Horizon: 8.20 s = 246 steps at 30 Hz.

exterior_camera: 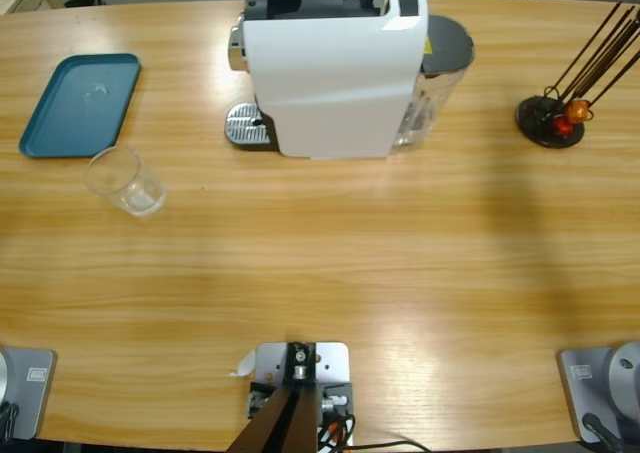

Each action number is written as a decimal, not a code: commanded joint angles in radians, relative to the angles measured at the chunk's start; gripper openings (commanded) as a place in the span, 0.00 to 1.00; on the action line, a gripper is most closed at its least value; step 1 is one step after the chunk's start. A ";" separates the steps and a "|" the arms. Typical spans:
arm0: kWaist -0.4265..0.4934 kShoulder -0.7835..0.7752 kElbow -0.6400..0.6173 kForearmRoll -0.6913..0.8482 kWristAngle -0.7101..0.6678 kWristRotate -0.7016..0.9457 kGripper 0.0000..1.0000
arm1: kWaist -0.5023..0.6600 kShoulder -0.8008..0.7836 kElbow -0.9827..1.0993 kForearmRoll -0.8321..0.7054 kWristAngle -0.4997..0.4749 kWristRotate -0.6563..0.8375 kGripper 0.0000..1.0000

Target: Pour coffee

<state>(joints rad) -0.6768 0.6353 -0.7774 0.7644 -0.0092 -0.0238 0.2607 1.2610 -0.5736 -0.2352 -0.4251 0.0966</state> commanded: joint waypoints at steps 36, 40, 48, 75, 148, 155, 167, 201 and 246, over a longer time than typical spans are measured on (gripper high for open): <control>-0.009 -0.045 0.023 0.033 0.009 0.047 0.99 | 0.527 0.511 -0.805 0.465 0.799 -0.699 0.00; -0.009 -0.046 0.024 0.033 0.008 0.048 0.99 | 0.507 0.530 -0.806 0.459 0.738 -0.718 0.00; -0.009 -0.048 0.027 0.032 0.008 0.047 0.99 | 0.441 0.545 -0.805 0.439 0.704 -0.726 0.00; -0.009 -0.057 0.036 0.026 0.009 0.047 0.99 | 0.438 0.574 -0.757 0.418 0.636 -0.689 0.83; -0.009 -0.095 0.044 0.027 0.001 0.042 0.99 | 0.607 0.536 -0.841 0.415 0.344 0.374 0.00; -0.009 -0.091 0.045 0.027 0.001 0.044 0.99 | 0.628 0.581 -0.839 0.412 0.347 0.374 0.00; -0.009 -0.079 0.043 0.027 -0.005 0.045 0.99 | 0.652 0.684 -0.780 0.375 0.353 0.357 0.00; -0.009 -0.049 0.032 0.026 -0.005 0.048 1.00 | 0.647 0.589 -0.791 0.572 0.333 0.102 1.00; 0.057 0.674 0.422 -0.875 0.091 -0.030 0.99 | 0.647 0.035 -0.241 0.505 0.218 0.062 1.00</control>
<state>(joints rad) -0.6267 1.2683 -0.4051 -0.0703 0.0973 -0.0677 0.9016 1.2502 -0.8685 0.3094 -0.1989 0.1259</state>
